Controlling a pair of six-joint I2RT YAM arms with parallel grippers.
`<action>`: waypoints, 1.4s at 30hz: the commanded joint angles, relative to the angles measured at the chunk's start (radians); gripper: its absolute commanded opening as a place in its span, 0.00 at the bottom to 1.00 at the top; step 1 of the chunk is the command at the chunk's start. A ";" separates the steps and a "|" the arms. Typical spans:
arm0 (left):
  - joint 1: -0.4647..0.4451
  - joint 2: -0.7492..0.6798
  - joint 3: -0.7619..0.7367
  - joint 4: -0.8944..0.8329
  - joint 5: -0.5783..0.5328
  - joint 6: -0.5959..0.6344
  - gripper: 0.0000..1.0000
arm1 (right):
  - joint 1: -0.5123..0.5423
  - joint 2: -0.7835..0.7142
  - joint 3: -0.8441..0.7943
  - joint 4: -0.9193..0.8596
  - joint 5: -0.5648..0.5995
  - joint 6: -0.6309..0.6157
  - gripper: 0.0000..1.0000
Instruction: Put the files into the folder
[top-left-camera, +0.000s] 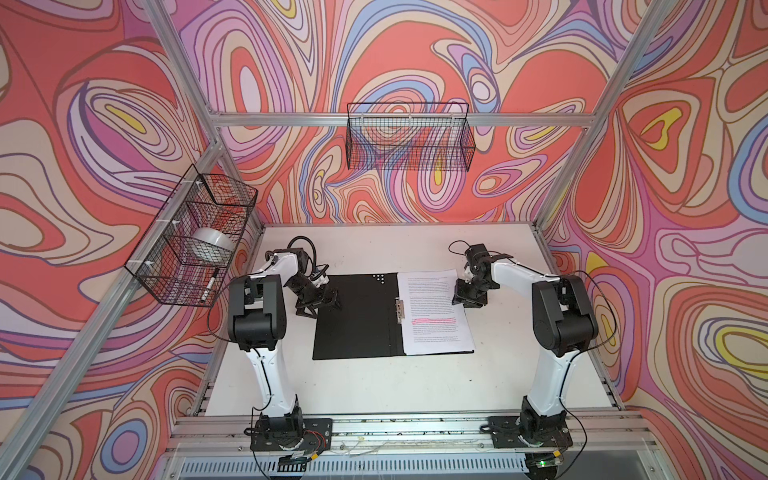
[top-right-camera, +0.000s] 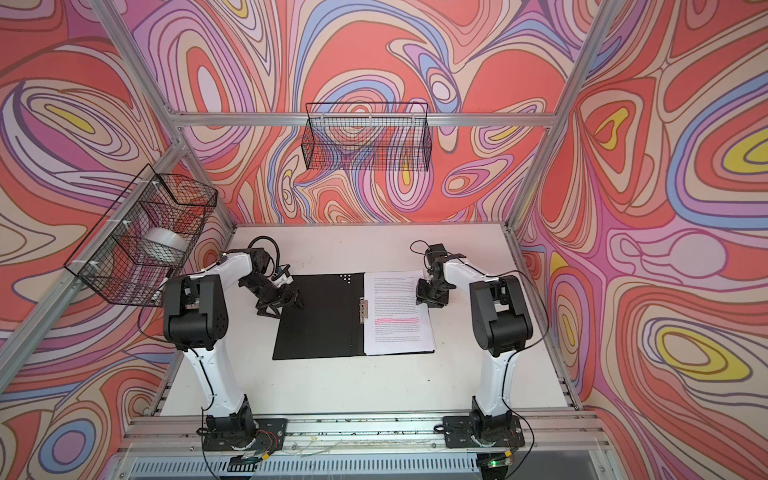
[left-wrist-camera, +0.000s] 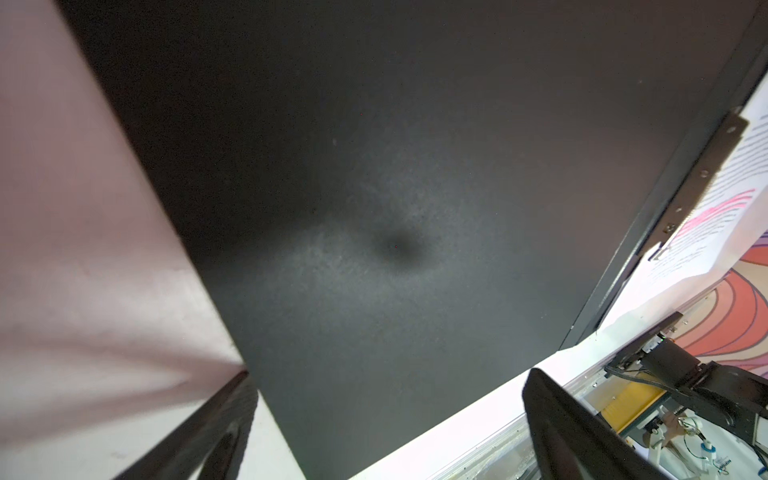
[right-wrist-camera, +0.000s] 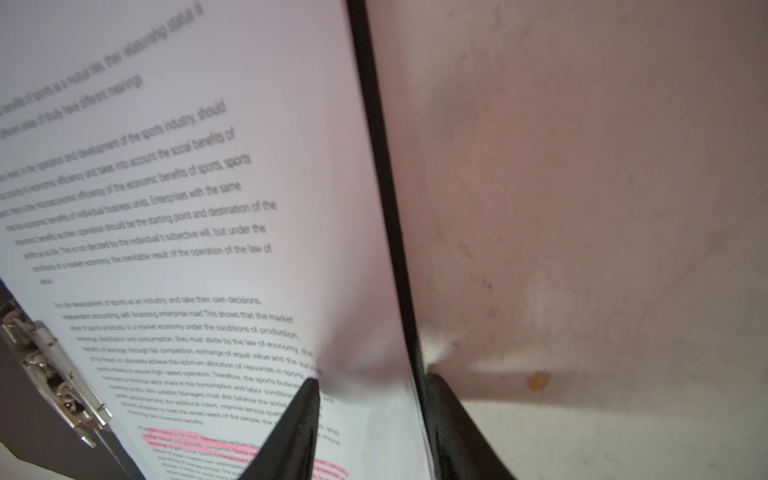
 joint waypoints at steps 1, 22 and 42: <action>-0.020 -0.024 -0.006 -0.033 0.186 0.062 1.00 | 0.011 0.089 -0.044 -0.051 -0.013 -0.004 0.45; -0.008 -0.154 0.003 -0.150 0.403 0.158 1.00 | 0.011 0.106 -0.043 -0.050 -0.028 -0.009 0.45; -0.004 -0.257 0.070 -0.215 0.449 0.165 1.00 | 0.011 0.113 -0.039 -0.048 -0.022 -0.011 0.45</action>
